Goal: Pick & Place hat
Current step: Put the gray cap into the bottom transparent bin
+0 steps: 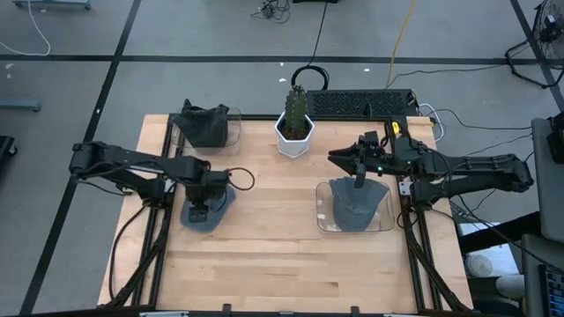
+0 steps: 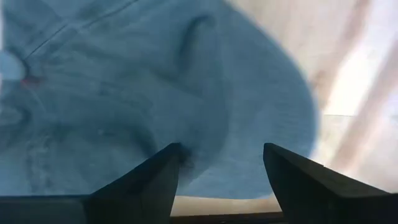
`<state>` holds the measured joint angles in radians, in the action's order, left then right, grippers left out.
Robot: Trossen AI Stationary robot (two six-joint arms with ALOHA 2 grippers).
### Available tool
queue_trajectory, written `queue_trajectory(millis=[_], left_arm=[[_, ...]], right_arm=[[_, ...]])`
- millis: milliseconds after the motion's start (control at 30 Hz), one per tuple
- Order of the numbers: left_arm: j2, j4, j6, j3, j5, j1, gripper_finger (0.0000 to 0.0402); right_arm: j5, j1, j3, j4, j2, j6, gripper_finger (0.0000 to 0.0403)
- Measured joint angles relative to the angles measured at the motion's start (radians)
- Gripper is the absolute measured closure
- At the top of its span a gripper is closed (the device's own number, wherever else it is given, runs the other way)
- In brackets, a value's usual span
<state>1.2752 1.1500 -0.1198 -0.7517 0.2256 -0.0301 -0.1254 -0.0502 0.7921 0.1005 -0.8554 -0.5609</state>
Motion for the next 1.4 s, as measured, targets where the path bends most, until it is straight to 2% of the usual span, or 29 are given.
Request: queue_trajectory(millis=[133, 300, 433, 633, 700, 933, 1100, 1400], left_arm=[[0.063, -0.006, -0.015, 0.001, -0.076, 0.000, 0.0161], [0.105, -0.033, -0.050, -0.005, -0.023, 0.000, 0.0180], [0.109, -0.070, -0.139, -0.025, 0.030, 0.000, 0.0245], [0.109, -0.158, -0.274, -0.077, 0.088, 0.000, 0.0371], [0.109, -0.213, -0.323, -0.104, 0.097, 0.002, 0.0389], [0.140, -0.458, -0.425, -0.215, 0.061, 0.052, 0.0376], [0.244, -0.476, -0.420, -0.304, 0.094, 0.077, 0.0394], [0.455, -0.516, -0.373, -0.505, 0.087, 0.115, 0.0362]], right_arm=[[0.024, 0.023, 0.000, 0.001, 0.002, -0.011, 0.0302], [0.026, 0.072, 0.000, -0.005, 0.015, -0.029, 0.0303], [0.026, 0.105, 0.000, -0.023, 0.017, -0.057, 0.0303], [0.080, 0.161, 0.000, -0.045, 0.022, -0.103, 0.0303], [0.101, 0.181, 0.000, -0.066, 0.024, -0.123, 0.0303], [0.093, 0.245, 0.000, -0.097, 0.027, -0.157, 0.0303], [-0.007, 0.256, 0.000, -0.089, 0.027, -0.168, 0.0303], [-0.035, 0.254, 0.000, -0.064, 0.013, -0.163, 0.0303]])
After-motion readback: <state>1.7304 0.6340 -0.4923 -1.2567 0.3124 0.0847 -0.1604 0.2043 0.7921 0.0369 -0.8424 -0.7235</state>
